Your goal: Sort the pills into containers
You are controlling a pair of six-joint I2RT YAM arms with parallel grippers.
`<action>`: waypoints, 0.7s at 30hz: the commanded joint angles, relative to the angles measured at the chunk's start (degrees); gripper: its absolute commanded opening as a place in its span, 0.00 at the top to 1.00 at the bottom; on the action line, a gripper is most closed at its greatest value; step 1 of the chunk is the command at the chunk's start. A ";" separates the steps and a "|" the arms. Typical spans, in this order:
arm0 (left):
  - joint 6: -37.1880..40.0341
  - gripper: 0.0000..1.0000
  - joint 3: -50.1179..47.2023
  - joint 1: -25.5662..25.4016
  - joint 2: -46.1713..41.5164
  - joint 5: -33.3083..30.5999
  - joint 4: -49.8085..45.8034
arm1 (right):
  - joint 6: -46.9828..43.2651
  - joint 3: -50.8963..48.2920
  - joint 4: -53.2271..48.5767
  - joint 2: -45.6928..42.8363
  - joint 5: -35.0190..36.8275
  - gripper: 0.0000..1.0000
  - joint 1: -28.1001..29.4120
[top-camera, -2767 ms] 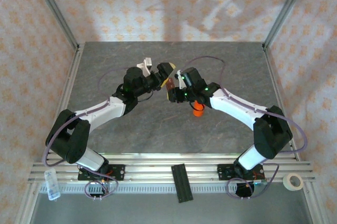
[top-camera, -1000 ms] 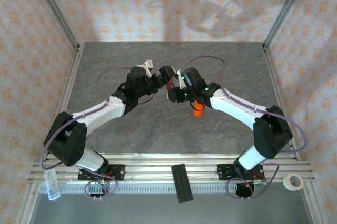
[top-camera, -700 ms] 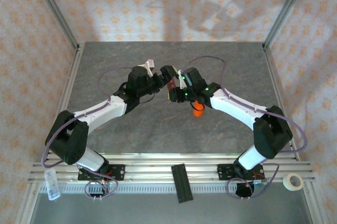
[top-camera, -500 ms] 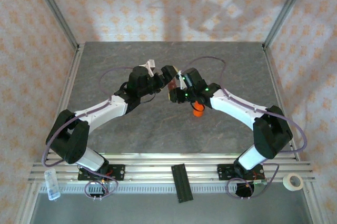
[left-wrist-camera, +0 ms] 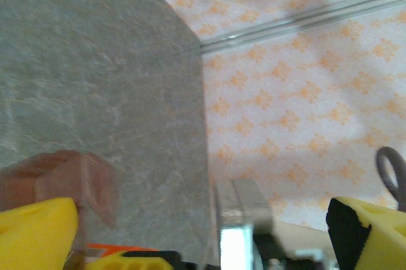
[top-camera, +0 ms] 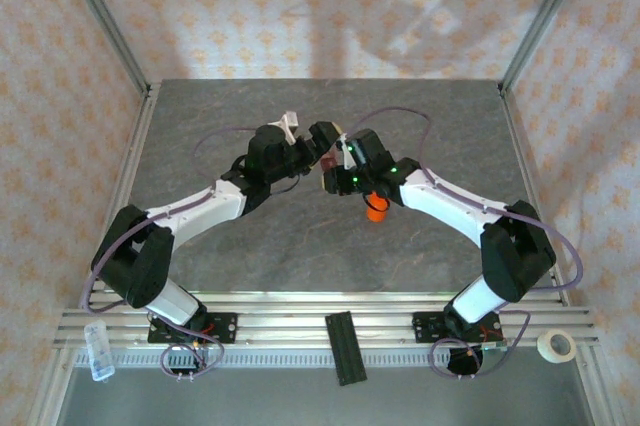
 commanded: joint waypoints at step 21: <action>6.97 0.00 -6.52 10.23 -10.29 -7.93 -8.78 | -3.85 -0.49 -1.01 3.75 -2.16 0.72 1.05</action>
